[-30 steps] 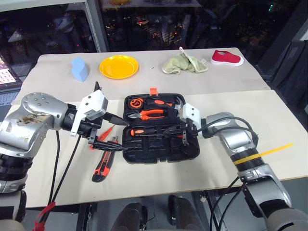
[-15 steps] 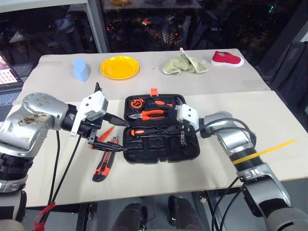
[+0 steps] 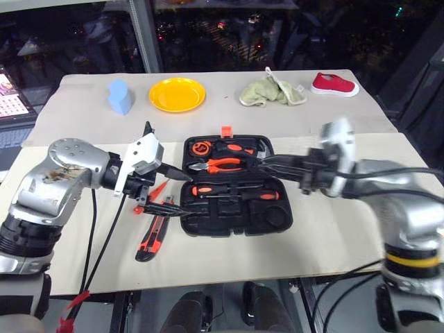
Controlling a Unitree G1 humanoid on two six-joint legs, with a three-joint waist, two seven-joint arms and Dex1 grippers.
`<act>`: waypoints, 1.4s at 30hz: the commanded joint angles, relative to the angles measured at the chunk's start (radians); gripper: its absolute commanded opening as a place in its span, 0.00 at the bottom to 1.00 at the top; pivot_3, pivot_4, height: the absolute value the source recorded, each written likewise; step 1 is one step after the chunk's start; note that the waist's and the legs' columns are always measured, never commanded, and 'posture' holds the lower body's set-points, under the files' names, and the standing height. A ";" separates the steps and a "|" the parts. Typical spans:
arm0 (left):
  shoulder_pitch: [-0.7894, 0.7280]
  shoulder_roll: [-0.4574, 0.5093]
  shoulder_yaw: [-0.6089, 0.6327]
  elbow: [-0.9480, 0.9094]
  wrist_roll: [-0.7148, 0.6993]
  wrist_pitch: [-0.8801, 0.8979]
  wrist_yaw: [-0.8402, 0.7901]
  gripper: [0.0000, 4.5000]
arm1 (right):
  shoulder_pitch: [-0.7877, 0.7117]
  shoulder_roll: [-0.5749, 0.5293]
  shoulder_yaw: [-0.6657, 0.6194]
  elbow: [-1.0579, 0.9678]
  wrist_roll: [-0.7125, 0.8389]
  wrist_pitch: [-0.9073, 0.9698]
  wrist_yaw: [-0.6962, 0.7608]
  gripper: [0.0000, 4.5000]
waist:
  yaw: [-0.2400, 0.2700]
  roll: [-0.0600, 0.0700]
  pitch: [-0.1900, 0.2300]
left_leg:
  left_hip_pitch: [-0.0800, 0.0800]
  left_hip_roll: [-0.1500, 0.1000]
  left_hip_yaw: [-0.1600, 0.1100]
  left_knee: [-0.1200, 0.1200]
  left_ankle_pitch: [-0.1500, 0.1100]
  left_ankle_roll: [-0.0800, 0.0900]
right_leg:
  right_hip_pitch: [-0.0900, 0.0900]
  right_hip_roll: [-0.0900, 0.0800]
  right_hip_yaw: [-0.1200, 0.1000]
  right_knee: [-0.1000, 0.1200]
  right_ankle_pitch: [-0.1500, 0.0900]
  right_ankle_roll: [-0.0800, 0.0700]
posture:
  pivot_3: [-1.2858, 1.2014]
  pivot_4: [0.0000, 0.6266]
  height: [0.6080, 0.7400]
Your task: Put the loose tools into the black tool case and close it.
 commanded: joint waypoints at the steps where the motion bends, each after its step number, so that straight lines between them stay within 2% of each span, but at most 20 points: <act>1: 0.198 0.076 0.229 -0.038 -0.008 0.050 0.070 1.00 | -0.014 -0.044 -0.025 0.022 0.050 -0.030 0.001 0.99 | -0.010 0.000 0.000 | 0.000 0.000 0.001 0.000 0.001 -0.002 | -0.001 0.000 0.000 0.000 0.000 0.000 | 0.52 0.24 1.00; 7: 0.546 0.116 0.483 0.010 0.093 0.010 0.138 1.00 | -0.034 -0.057 0.037 0.068 0.051 -0.079 0.020 0.99 | -0.006 0.000 0.000 | 0.000 0.001 0.001 -0.002 0.001 -0.002 | -0.001 0.000 0.000 -0.001 0.000 -0.001 | 0.52 0.24 1.00; 9: 0.608 0.118 0.524 0.022 0.117 -0.011 0.149 1.00 | -0.039 -0.058 0.059 0.079 0.045 -0.095 0.023 0.99 | 0.001 0.000 0.000 | 0.000 0.001 0.001 -0.002 0.000 -0.003 | 0.000 -0.001 -0.001 -0.002 0.000 -0.001 | 0.52 0.24 1.00; 12: 0.629 0.123 0.521 0.008 0.126 -0.012 0.168 1.00 | -0.042 -0.057 0.085 0.089 0.037 -0.117 0.021 0.99 | 0.018 0.000 0.000 | 0.000 0.000 0.001 -0.002 -0.004 -0.008 | 0.000 -0.002 -0.001 -0.002 0.000 0.000 | 0.52 0.24 1.00; 15: 0.569 0.141 0.445 -0.023 0.128 0.021 0.202 1.00 | -0.032 -0.061 0.096 0.082 0.038 -0.132 0.016 0.99 | 0.028 0.000 0.000 | 0.000 0.000 0.001 -0.001 -0.004 -0.008 | 0.000 -0.002 -0.002 -0.002 0.000 0.000 | 0.52 0.24 1.00; 19: 0.400 0.169 0.289 -0.030 0.114 0.127 0.229 1.00 | -0.013 -0.067 0.085 0.057 0.059 -0.132 -0.007 0.99 | 0.032 -0.001 0.000 | 0.000 0.000 0.001 -0.001 -0.004 -0.009 | 0.001 -0.001 -0.002 -0.001 0.000 0.000 | 0.52 0.24 1.00; 22: 0.100 0.155 0.024 0.036 0.172 0.268 0.214 1.00 | 0.050 -0.055 0.071 -0.013 0.066 -0.137 -0.057 0.99 | 0.032 -0.001 0.000 | 0.000 -0.001 0.001 -0.001 -0.003 -0.009 | 0.000 0.000 -0.002 0.000 0.000 0.000 | 0.52 0.24 1.00; 25: -0.122 0.101 -0.163 0.148 0.241 0.317 0.194 1.00 | 0.103 -0.040 0.061 -0.072 0.083 -0.145 -0.112 0.99 | 0.036 -0.002 0.000 | -0.001 -0.001 0.001 -0.001 -0.002 -0.008 | 0.000 0.001 -0.003 -0.001 0.000 0.000 | 0.52 0.24 1.00; 30: -0.345 0.022 -0.404 0.340 0.365 0.281 0.118 1.00 | 0.184 -0.005 0.059 -0.163 0.111 -0.161 -0.217 0.99 | 0.012 -0.003 0.000 | -0.001 -0.002 0.002 -0.002 0.000 -0.001 | -0.001 0.001 -0.001 -0.001 0.000 0.001 | 0.52 0.24 1.00; 35: -0.446 -0.042 -0.532 0.487 0.468 0.195 0.055 1.00 | 0.254 0.014 0.057 -0.227 0.122 -0.185 -0.302 0.99 | 0.009 -0.003 0.001 | -0.002 -0.002 0.002 -0.002 0.000 -0.001 | -0.002 0.001 0.000 -0.001 0.000 0.001 | 0.52 0.24 1.00; 40: -0.454 -0.074 -0.575 0.556 0.536 0.127 0.024 1.00 | 0.302 0.015 0.049 -0.256 0.134 -0.211 -0.353 0.99 | 0.012 -0.004 0.001 | -0.003 -0.002 0.002 0.000 0.000 0.000 | -0.002 0.000 0.000 -0.001 0.000 0.001 | 0.52 0.24 1.00; 42: -0.452 -0.097 -0.568 0.565 0.535 0.144 0.011 0.88 | 0.312 0.011 0.047 -0.260 0.140 -0.221 -0.364 1.00 | 0.013 -0.004 0.001 | -0.003 -0.002 0.002 0.000 0.000 0.000 | -0.001 0.000 0.000 -0.001 0.000 0.001 | 0.52 0.24 1.00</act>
